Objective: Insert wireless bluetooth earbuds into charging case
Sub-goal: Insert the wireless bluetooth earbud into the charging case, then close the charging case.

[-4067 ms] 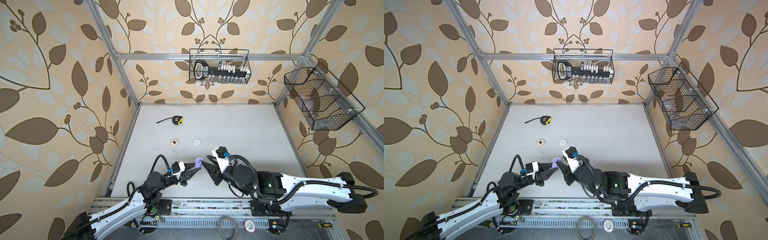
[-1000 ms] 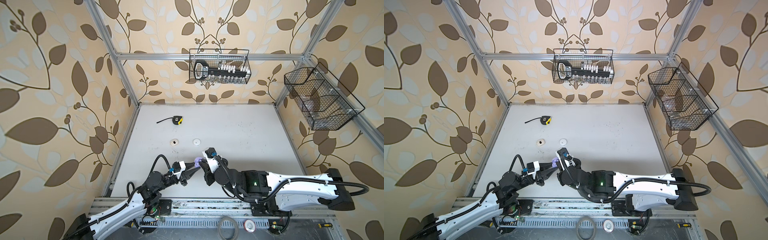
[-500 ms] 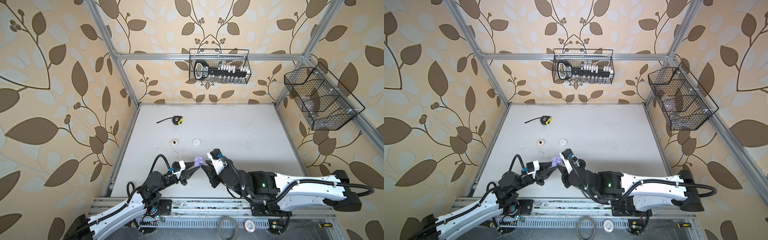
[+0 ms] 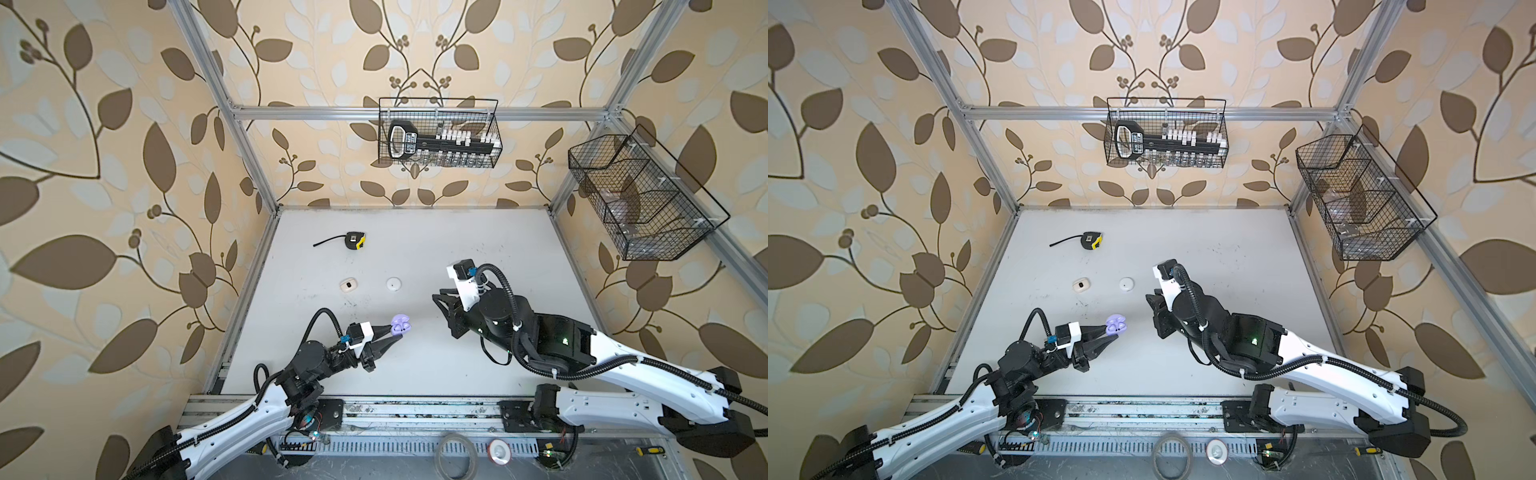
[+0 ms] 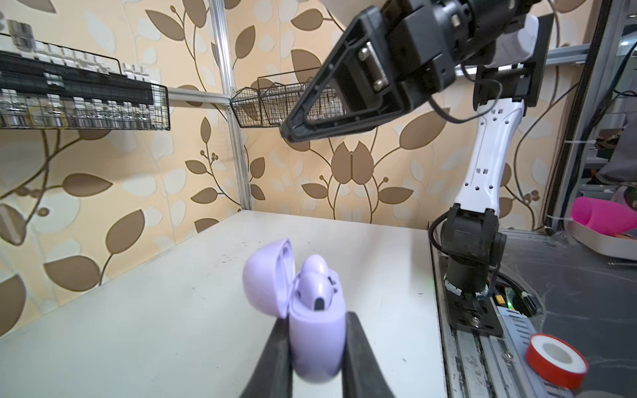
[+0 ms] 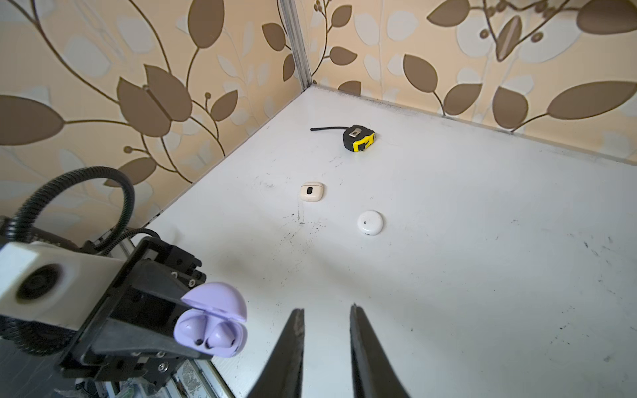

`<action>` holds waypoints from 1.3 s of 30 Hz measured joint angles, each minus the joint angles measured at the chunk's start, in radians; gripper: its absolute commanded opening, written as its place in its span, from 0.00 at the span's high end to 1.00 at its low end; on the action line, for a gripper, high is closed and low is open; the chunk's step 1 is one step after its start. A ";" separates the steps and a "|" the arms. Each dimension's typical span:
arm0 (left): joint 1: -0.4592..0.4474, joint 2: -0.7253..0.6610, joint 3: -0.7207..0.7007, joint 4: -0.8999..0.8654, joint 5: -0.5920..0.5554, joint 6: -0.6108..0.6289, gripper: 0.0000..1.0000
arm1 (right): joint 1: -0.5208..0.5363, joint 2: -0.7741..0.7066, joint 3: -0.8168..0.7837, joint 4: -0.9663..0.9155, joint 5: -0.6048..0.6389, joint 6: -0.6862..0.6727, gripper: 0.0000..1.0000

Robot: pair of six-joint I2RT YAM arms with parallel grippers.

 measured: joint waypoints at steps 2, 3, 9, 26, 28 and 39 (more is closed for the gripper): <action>0.000 0.023 0.006 0.000 0.021 0.006 1.00 | -0.031 0.039 -0.013 0.028 -0.062 -0.014 0.75; 0.000 0.034 0.011 0.000 0.028 0.010 1.00 | -0.040 0.062 -0.018 0.042 -0.091 -0.021 0.75; 0.000 0.100 0.037 0.004 0.075 0.023 1.00 | -0.048 0.177 -0.064 0.132 -0.260 -0.052 0.75; -0.001 0.115 0.051 -0.022 0.021 -0.002 1.00 | 0.038 0.011 -0.166 0.249 -0.262 -0.046 0.56; -0.001 0.137 0.076 -0.056 -0.041 -0.051 1.00 | 0.042 -0.036 -0.166 0.230 -0.229 -0.002 0.51; -0.001 0.396 0.287 -0.363 -0.435 -0.705 1.00 | 0.180 -0.289 -0.155 0.122 -0.138 0.218 0.33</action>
